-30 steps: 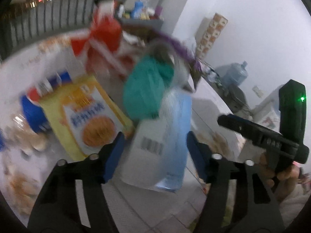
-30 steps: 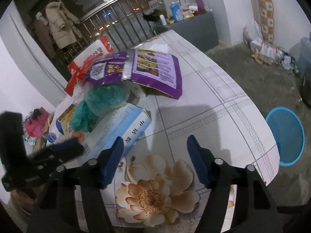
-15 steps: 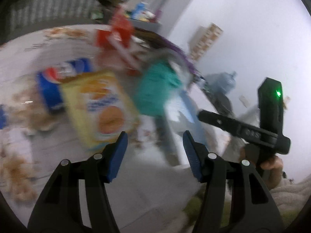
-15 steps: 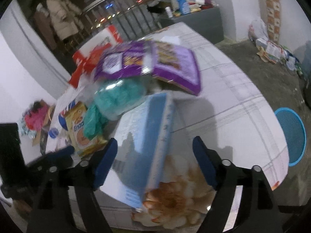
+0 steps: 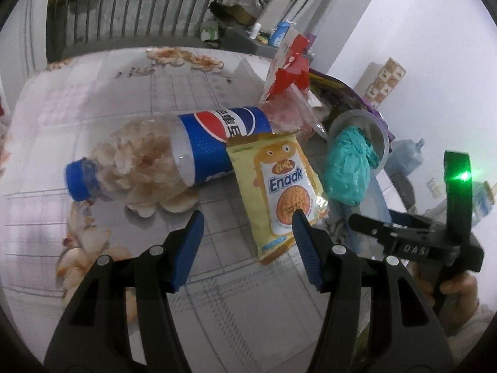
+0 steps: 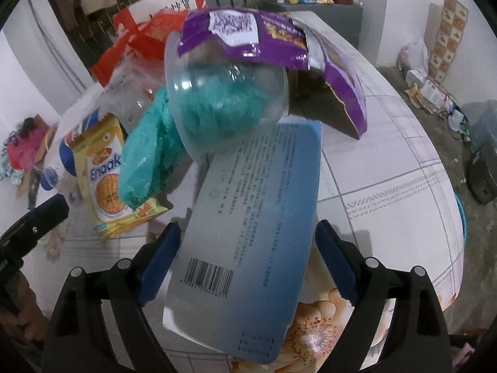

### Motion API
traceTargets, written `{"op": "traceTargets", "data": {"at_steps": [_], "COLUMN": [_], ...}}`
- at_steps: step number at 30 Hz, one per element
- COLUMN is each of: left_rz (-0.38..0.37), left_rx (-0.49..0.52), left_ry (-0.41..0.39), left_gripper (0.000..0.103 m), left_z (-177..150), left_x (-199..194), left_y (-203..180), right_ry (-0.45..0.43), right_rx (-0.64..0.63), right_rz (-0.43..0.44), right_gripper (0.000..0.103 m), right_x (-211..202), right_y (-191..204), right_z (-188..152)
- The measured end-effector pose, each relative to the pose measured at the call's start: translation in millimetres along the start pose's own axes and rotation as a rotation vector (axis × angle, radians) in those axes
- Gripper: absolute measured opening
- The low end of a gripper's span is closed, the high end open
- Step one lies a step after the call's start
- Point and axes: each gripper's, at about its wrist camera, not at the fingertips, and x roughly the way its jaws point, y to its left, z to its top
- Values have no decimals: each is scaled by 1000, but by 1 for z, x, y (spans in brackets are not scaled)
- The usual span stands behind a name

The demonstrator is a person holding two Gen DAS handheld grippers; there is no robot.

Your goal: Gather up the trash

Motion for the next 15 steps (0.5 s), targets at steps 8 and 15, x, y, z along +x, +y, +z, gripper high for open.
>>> {"op": "traceTargets", "data": {"at_steps": [8, 15], "left_rz": [-87, -99], "left_rx": [-57, -77], "left_ry": [18, 10], "left_gripper": [55, 26], "left_z": [5, -2], "left_x": [35, 51], "left_y": [3, 1], "right_ry": [13, 10], "right_rx": [5, 15], "right_rz": [-20, -16], "right_gripper": [86, 79], "right_x": [5, 3], "right_y": [-2, -5], "right_z": [1, -1]}}
